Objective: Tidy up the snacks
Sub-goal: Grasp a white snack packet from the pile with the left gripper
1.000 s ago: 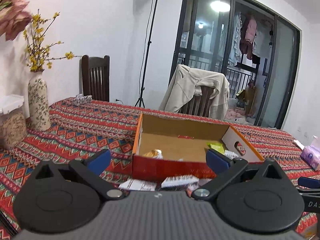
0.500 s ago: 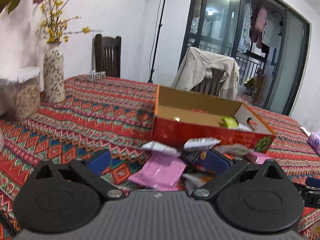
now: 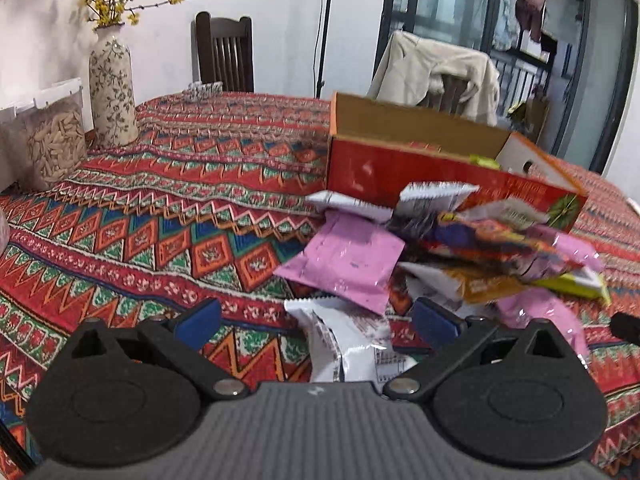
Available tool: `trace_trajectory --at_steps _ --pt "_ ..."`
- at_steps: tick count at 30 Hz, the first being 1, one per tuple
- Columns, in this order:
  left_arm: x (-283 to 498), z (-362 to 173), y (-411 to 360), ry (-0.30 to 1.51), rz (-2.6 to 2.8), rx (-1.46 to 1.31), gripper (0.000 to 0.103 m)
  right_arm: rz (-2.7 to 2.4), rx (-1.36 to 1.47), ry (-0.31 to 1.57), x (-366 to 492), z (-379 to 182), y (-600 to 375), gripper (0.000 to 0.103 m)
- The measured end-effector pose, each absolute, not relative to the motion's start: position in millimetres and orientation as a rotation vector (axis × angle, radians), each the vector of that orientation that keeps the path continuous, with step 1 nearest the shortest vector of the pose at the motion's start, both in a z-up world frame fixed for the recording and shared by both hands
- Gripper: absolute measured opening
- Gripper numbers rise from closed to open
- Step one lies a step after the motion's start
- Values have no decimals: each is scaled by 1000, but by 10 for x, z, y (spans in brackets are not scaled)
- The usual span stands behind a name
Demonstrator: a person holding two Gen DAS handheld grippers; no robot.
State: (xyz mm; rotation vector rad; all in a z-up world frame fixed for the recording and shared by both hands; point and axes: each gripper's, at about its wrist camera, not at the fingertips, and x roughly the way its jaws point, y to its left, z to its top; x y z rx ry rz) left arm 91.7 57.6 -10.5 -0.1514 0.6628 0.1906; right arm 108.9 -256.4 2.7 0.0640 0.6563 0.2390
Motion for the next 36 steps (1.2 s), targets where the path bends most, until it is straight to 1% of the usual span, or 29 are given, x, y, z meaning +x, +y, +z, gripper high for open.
trace_trajectory --at_steps 9,12,13,14,15,16,17,20,26,36 --pt "1040 -251 500 717 252 -162 103 236 67 665 1068 -14 -2579 103" --pt "1031 -256 473 705 276 -148 98 238 68 667 1058 -23 -2591 103" --pt "1020 -252 471 699 279 -145 91 239 68 667 1054 -24 -2595 103" --pt "1012 -240 465 694 273 -143 81 239 69 667 1053 -27 -2596 103" --pt "1000 -232 458 689 268 -137 77 239 70 667 1053 -29 -2598 103" --pt "984 -226 443 684 261 -129 67 240 72 668 1053 -32 -2600 103" --pt "970 -221 434 677 253 -121 54 242 74 668 1051 -34 -2602 103" --pt "941 -208 448 667 234 -130 46 250 79 668 1046 -41 -2603 103" --pt "874 -192 457 647 226 -141 46 257 84 665 1039 -41 -2615 103" --pt "653 -29 368 553 182 -129 45 326 104 609 968 39 -2569 103"
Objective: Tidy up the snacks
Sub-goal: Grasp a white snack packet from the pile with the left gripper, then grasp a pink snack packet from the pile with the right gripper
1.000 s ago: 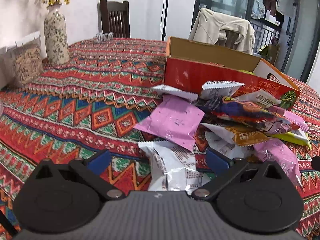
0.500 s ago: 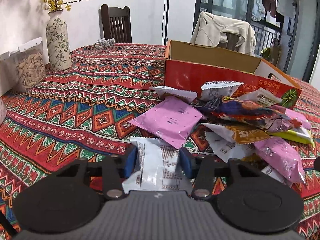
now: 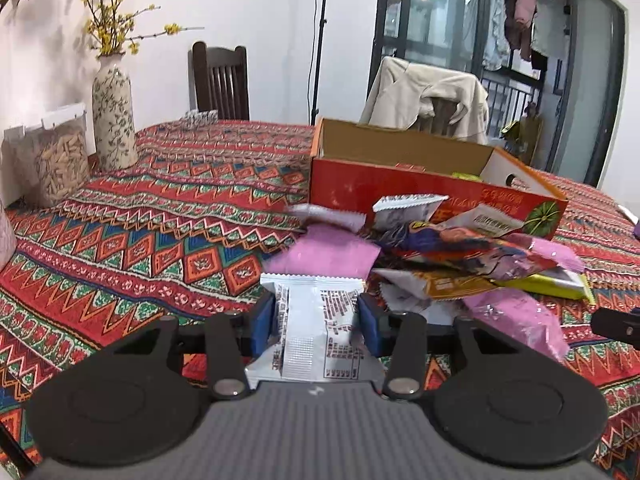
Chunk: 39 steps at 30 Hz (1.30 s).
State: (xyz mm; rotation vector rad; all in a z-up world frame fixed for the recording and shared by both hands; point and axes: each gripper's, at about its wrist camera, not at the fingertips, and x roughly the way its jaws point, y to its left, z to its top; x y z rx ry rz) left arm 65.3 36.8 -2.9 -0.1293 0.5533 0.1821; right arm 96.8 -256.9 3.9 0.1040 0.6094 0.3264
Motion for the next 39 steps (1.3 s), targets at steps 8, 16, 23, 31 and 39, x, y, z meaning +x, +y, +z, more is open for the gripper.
trace_trajectory --at_steps 8,16,23,31,39 --pt "566 42 351 518 157 -123 45 431 73 579 977 121 -2245 103" --pt "511 35 454 519 158 -152 45 523 57 638 1187 27 -1863 102" --pt "485 30 487 514 138 -164 45 556 54 658 1270 -32 -1752 67" --pt "463 27 484 508 114 -176 45 540 35 648 1170 -14 -1768 61" --pt "413 81 458 492 101 -178 45 470 57 586 1018 101 -1951 61"
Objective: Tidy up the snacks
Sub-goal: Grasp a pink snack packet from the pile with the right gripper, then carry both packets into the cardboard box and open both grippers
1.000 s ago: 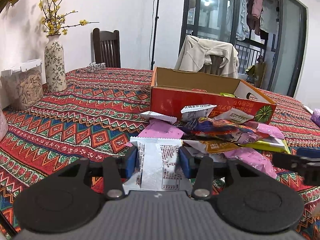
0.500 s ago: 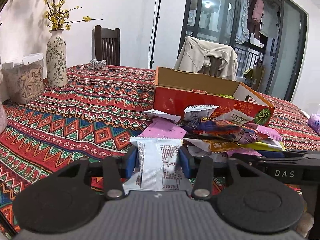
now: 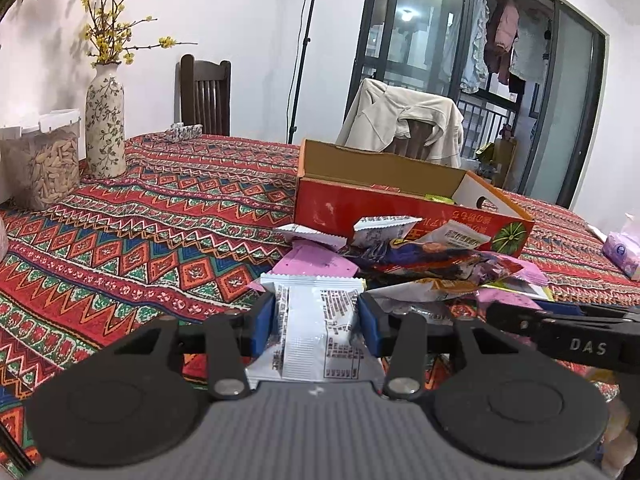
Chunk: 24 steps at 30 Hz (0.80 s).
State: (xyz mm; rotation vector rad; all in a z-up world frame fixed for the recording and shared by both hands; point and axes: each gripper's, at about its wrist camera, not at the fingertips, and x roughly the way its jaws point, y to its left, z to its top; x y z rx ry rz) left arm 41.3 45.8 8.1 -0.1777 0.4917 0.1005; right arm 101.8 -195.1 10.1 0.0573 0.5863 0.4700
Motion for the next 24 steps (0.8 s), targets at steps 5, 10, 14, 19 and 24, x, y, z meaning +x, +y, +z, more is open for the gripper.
trace_trajectory --at_steps 5,10,14,19,24 --pt "372 149 418 470 88 -178 45 439 63 527 874 237 -2117 61" --pt "362 267 365 438 74 -180 45 402 69 454 774 436 -2272 61" --pt "388 400 338 401 65 -179 45 375 73 413 789 556 -2359 61" --pt "481 564 308 365 59 -171 45 351 77 387 872 638 -2414 61" --pt "661 707 267 337 52 -163 45 335 79 365 1035 717 -2438 61"
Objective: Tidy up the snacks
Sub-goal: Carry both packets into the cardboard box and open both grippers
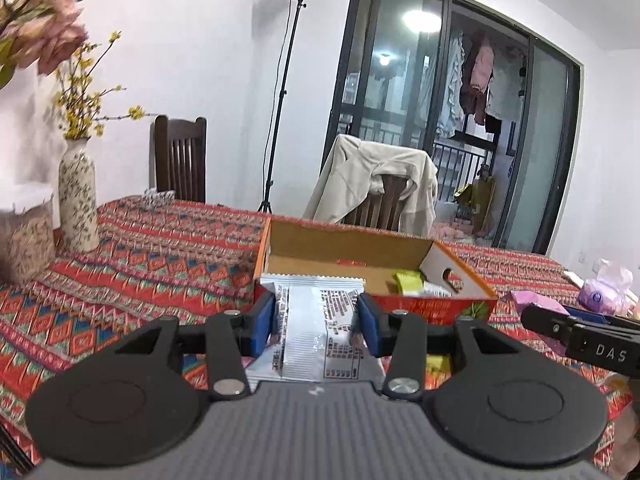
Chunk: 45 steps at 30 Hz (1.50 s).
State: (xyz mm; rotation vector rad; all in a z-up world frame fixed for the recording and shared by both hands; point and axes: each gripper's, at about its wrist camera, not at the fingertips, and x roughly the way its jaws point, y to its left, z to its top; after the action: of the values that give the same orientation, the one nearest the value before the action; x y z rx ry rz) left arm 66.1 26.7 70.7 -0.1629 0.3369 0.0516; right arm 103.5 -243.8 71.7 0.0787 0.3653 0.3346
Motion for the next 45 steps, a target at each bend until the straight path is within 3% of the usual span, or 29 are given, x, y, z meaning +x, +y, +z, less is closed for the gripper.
trace_trajectory --at_steps 22,31,42,43,45 --pt "2163 934 97 337 53 -109 45 289 78 364 2448 859 -2195 61" --pt "2727 685 158 398 81 -126 45 250 98 405 3037 651 -2022 61" --pt "2861 491 185 447 105 -118 46 249 33 450 3091 429 -1913 61" --pt "2857 481 190 446 103 -120 46 248 27 454 3084 420 -1909 61" --pt "2848 478 193 445 96 -127 59 253 23 462 3059 396 -1917 61"
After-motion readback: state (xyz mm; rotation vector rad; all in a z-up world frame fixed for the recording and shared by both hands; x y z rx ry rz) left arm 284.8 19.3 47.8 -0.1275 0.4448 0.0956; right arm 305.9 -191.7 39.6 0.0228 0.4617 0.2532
